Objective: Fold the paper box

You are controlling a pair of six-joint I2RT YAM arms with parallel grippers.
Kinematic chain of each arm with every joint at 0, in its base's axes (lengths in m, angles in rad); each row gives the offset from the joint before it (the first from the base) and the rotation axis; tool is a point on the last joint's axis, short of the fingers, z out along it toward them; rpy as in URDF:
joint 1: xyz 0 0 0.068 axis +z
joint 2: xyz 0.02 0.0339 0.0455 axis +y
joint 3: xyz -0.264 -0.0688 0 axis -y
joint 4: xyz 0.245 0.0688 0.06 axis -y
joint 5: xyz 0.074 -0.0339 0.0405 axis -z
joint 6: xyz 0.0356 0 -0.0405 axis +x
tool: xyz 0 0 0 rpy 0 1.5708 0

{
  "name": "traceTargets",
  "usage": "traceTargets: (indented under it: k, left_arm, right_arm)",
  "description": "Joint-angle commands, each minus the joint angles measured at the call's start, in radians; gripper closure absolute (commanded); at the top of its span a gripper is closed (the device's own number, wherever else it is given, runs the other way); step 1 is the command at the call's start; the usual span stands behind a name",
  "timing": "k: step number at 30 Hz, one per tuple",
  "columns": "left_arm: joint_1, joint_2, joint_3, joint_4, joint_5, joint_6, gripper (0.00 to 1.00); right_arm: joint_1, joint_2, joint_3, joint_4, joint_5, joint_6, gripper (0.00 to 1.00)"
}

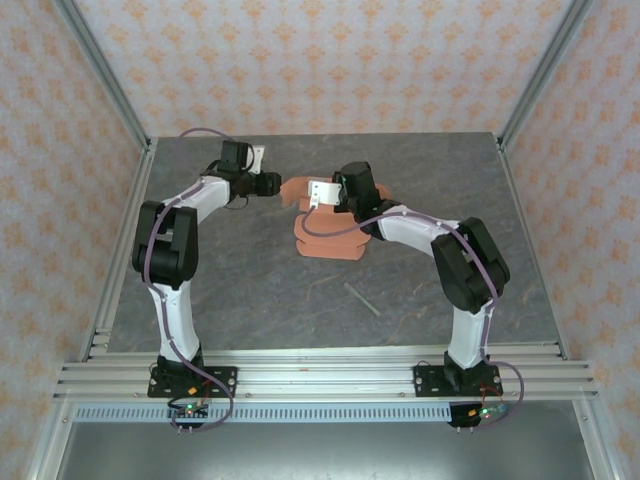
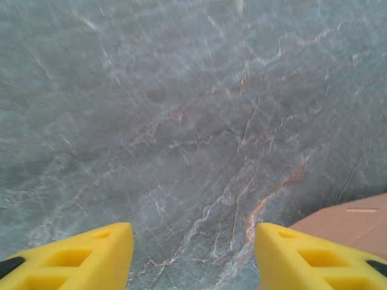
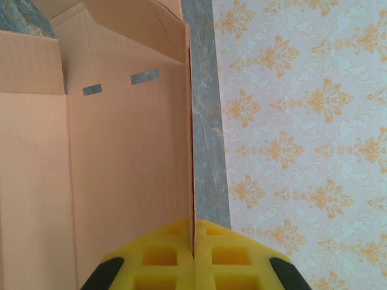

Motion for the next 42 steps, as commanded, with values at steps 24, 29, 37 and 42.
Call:
traceTargets:
  k: [24, 29, 37, 42]
  left_arm:
    - [-0.057, -0.009, 0.064, -0.245, 0.282, 0.262, 0.47]
    - [-0.067, -0.013, 0.062, -0.235, 0.318, 0.300, 0.47]
    - [-0.078, -0.011, 0.067, -0.173, 0.381, 0.309, 0.49]
    - [-0.079, 0.014, 0.094, -0.153, 0.388, 0.301, 0.51]
  right_arm:
    - [-0.035, 0.040, -0.005, 0.058, -0.072, -0.072, 1.00]
    - [-0.040, 0.040, -0.005, 0.049, -0.103, -0.065, 1.00]
    - [-0.056, 0.048, -0.003, 0.051, -0.145, -0.069, 1.00]
    - [-0.063, 0.047, 0.000, 0.040, -0.166, -0.049, 0.99]
